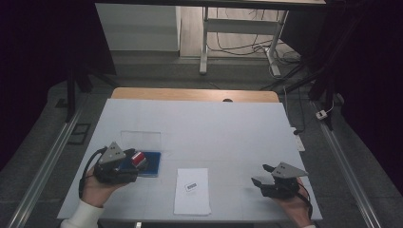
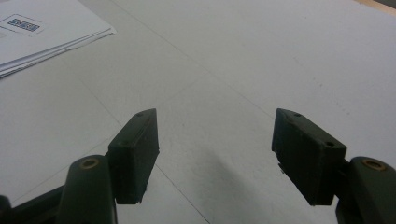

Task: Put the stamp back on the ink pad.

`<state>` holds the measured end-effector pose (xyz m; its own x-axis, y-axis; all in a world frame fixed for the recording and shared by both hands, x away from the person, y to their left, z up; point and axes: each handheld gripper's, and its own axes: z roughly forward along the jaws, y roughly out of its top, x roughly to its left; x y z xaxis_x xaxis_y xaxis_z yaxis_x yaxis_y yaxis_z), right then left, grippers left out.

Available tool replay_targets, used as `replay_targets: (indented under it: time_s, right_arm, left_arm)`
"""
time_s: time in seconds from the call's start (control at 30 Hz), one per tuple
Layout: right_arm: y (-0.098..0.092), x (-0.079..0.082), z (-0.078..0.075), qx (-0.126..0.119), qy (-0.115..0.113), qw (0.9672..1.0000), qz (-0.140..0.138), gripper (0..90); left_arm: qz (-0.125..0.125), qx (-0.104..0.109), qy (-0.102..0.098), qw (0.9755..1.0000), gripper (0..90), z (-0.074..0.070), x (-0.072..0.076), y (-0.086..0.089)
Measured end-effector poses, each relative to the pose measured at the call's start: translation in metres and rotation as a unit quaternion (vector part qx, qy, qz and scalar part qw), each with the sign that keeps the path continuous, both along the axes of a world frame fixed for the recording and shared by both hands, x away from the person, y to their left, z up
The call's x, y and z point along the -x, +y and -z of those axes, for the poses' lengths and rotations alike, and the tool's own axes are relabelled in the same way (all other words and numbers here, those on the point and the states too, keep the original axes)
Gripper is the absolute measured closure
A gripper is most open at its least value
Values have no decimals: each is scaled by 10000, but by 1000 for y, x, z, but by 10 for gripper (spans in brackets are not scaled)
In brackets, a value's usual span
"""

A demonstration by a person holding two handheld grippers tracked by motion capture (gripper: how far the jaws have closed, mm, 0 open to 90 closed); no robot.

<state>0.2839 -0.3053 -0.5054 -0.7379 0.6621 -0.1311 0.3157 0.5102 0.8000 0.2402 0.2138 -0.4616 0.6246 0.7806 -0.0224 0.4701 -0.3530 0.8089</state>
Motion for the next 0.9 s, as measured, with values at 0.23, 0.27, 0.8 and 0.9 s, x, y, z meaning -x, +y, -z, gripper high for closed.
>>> replay_targets:
  time_s: [0.23,0.27,0.8,0.9]
  right_arm:
    - [-1,1,0,15,-34,10000,7,313]
    - [-1,1,0,-2,-26,10000,-14,313]
    - [-4,6,-2,-154,-100,9997,-173,313]
    - [-4,6,-2,-160,-108,9997,-164,313]
  left_arm:
    - [-54,35,-118,9999,295,13,26,0]
    - [-65,43,-132,9999,295,15,29,0]
    - [-57,-77,-44,9999,298,38,36,0]
    - [-50,-77,-36,10000,298,38,35,0]
